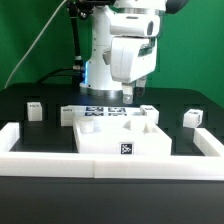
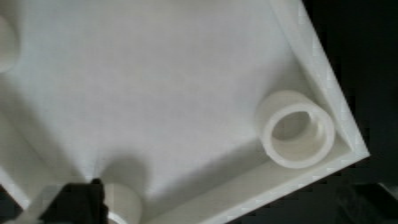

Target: Assemble one leg

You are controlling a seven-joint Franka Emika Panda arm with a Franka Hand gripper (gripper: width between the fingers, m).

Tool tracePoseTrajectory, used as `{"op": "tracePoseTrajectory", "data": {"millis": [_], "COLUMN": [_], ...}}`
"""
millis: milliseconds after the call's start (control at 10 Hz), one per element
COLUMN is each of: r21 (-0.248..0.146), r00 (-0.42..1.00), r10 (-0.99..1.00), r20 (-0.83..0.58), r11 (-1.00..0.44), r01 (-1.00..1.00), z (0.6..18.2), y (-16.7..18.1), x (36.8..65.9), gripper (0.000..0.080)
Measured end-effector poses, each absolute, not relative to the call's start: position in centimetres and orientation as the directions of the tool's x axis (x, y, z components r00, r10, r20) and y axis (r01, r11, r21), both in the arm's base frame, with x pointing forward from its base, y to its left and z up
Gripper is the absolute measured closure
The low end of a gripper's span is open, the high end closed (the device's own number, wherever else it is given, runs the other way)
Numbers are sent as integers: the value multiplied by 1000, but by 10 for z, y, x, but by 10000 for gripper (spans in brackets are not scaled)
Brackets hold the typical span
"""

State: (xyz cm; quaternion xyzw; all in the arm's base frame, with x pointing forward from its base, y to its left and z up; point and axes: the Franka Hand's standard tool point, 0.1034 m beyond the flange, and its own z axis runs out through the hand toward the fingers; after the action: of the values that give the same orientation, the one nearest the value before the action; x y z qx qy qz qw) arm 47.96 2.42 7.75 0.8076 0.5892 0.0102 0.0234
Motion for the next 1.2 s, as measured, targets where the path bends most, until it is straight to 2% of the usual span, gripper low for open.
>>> {"op": "tracePoseTrajectory", "data": {"millis": [100, 400, 900, 1000, 1200], "r21": [81, 66, 56, 63, 44], "r00": [204, 10, -12, -101, -126], "r10": [979, 998, 998, 993, 991], "r20": [-9, -54, -60, -54, -52], "r11": [-203, -6, 15, 105, 128], "r01": [976, 998, 998, 992, 991], "z": [73, 64, 59, 51, 41], "y": [24, 27, 25, 16, 5], "x": [473, 463, 460, 456, 447], "gripper": [150, 150, 150, 150, 150]}}
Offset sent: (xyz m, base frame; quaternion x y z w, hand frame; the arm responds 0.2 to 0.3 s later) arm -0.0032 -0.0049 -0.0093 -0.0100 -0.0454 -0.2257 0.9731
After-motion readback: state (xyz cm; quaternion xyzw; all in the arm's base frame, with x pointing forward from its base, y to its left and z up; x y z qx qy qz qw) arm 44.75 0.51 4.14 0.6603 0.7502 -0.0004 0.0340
